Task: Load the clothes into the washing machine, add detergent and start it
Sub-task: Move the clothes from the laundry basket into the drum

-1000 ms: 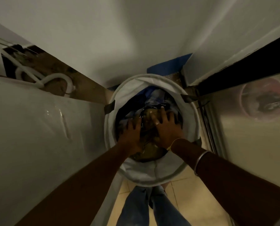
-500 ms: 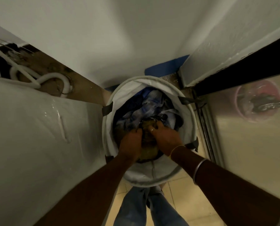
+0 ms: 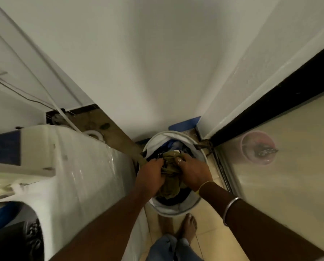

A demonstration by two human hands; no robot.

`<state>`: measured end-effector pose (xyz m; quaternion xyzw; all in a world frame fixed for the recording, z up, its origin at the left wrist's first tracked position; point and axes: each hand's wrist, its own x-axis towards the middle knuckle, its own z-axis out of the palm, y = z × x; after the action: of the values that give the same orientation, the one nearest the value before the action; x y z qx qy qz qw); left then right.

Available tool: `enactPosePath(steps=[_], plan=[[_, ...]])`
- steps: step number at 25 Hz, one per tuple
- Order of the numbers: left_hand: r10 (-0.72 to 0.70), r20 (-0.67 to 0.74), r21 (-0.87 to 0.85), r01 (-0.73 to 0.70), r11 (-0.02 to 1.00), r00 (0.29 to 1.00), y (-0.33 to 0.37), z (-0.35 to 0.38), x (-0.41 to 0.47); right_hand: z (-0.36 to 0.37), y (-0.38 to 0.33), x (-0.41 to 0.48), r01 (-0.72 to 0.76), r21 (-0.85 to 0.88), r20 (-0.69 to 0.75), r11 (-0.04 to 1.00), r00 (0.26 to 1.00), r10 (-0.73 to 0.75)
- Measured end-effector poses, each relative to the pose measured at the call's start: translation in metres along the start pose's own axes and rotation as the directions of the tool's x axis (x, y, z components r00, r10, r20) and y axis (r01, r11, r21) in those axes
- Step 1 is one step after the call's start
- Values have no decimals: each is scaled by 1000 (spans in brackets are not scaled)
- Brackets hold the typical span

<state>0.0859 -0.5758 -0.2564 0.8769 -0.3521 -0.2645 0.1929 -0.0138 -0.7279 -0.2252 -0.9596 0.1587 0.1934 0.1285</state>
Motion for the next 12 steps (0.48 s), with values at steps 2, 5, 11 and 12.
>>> enactPosePath(steps=[2,5,11,12], plan=[[37,-46,52,-34,998,998,18,-34,-11,-34,-4,-17,6,-13,-54,1000,999,-7],[104,-100,113,-93,989,990,50,-80,-24,-79,-10,-40,-5,-12,-162,1000,987,3],[173,-211,133,-147,980,962,87,-134,-64,-129,-31,-85,-33,-78,-346,996,938,3],[195,-235,140,-165,976,952,89,-140,-78,-135,-38,-98,-29,-78,-377,997,926,-2]])
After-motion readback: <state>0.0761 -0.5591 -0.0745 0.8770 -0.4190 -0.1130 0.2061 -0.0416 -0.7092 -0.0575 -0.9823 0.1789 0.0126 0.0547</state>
